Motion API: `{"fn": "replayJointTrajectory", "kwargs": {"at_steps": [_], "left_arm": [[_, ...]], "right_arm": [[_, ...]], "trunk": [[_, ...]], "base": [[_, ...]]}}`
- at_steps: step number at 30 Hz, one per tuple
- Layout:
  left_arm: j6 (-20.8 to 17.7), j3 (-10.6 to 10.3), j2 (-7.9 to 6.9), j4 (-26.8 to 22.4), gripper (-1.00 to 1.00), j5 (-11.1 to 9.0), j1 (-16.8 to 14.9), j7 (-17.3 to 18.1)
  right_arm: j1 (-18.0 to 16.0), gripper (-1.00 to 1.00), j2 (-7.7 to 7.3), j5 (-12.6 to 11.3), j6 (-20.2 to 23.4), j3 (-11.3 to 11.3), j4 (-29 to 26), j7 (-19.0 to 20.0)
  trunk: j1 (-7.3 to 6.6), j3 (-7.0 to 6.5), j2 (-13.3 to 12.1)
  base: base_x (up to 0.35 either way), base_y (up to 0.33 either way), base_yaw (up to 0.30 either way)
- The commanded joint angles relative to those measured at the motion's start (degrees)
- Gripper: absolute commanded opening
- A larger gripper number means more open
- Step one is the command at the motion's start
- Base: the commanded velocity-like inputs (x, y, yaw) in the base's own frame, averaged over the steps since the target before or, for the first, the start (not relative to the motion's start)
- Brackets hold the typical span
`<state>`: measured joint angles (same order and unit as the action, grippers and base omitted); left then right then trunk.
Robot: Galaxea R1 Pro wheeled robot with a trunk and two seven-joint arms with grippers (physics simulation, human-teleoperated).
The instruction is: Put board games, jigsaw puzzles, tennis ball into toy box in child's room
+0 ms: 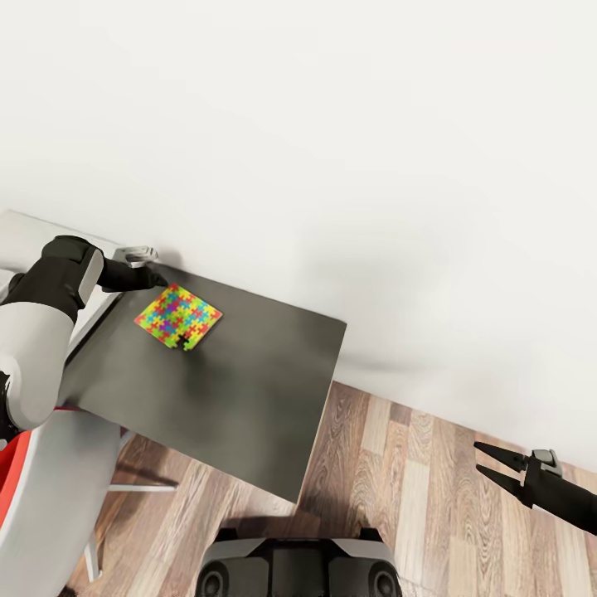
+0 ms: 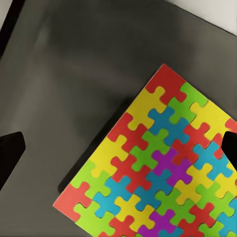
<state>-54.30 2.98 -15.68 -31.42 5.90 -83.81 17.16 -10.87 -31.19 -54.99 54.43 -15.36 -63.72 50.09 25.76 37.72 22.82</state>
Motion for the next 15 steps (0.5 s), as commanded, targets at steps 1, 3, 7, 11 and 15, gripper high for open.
{"fn": "replayJointTrajectory", "kwargs": {"at_steps": [1, 3, 7, 11, 15], "left_arm": [[-0.2, 0.3, 0.04, 0.0, 1.0, 0.6, 0.0, 0.5], [-0.2, 0.3, 0.02, 0.0, 1.0, 0.6, 0.0, 0.5], [-0.2, 0.3, -0.03, 0.0, 1.0, 0.6, 0.0, 0.5], [-0.2, 0.3, -0.04, 0.0, 1.0, 0.6, 0.0, 0.5], [-0.2, 0.3, -0.09, 0.0, 1.0, 0.6, 0.0, 0.5]], "right_arm": [[0.0, 1.0, -0.01, 0.1, 0.2, 0.0, 0.0, 0.2], [0.0, 1.0, -0.01, 0.1, 0.2, 0.0, 0.0, 0.2], [0.0, 1.0, -0.01, 0.1, 0.2, 0.0, 0.0, 0.2], [0.0, 1.0, -0.01, 0.1, 0.2, 0.0, 0.0, 0.2], [0.0, 1.0, -0.01, 0.1, 0.2, 0.0, 0.0, 0.2]], "trunk": [[0.03, 0.16, 0.1], [0.03, 0.35, 0.1], [0.03, 0.71, 0.1], [0.03, 1.07, 0.1], [0.03, 1.44, 0.1]], "base": [[0.0, 0.0, 0.0], [0.0, 0.0, 0.0], [0.0, 0.0, 0.0], [0.0, 0.0, 0.0], [0.0, 0.0, 0.0]]}}
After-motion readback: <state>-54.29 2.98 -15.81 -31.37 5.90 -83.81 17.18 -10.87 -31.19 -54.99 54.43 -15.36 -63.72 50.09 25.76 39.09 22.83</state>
